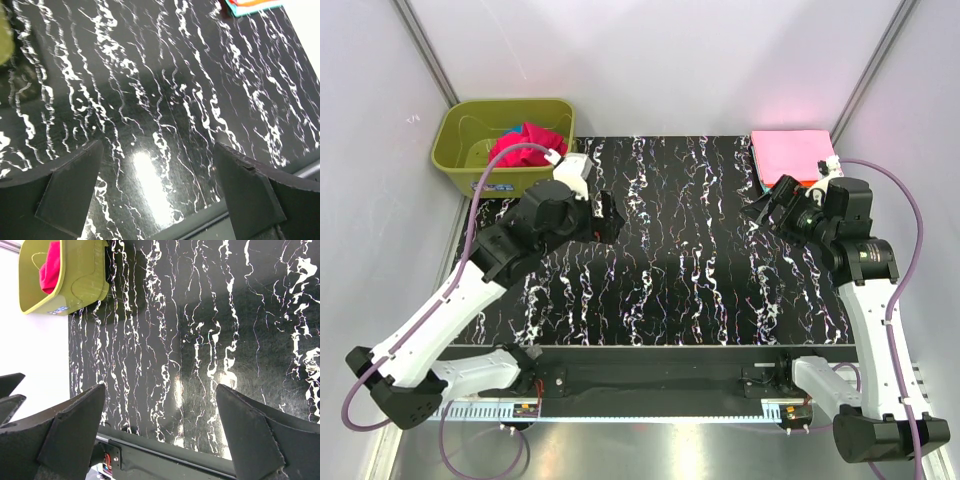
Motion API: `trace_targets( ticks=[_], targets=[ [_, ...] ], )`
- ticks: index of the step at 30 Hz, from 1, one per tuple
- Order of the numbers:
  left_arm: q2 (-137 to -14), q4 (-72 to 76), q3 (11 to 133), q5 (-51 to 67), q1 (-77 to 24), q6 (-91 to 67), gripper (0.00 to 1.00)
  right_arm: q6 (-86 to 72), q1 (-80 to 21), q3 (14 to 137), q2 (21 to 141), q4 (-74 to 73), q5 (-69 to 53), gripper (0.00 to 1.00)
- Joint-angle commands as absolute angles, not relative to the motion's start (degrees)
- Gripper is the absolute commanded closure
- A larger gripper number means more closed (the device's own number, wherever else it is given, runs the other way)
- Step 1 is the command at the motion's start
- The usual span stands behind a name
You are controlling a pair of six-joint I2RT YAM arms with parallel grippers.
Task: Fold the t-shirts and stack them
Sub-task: Grab the tshirt from the pile
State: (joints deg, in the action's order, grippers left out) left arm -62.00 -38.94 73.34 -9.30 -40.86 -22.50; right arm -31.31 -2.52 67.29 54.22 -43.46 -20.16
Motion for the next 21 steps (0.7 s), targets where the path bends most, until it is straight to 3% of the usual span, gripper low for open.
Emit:
trace_targets(
  ticks=[1,8,10,15,21],
  targets=[
    [-61.7,-36.1,77.0,-17.1,-39.6,-23.1,0.01,-31.6,-2.6,67.5,53.3,-41.7,-21.2,0.0],
    [-67.7,-35.3,86.7,-22.4,-23.7,-18.7,0.01,-33.4,-2.7,65.0,51.4,-39.4,-22.8,0.0],
    [-70.6,-33.2,89.2,-24.6,-18.5,-17.2,0.1,-33.4,-2.6,63.5,50.8,-38.5,-20.4,0.0],
    [-86.5,-30.2,98.8,-24.1,-12.4,-14.1,0.18,-33.6,-2.6,62.5,49.8,-37.5,-21.2,0.0],
    [-104.6,-32.6,111.4,-19.8,-4.9,-18.2,0.18,-33.8,-2.6,62.8,48.6,-37.0,-20.4,0.0]
  ],
)
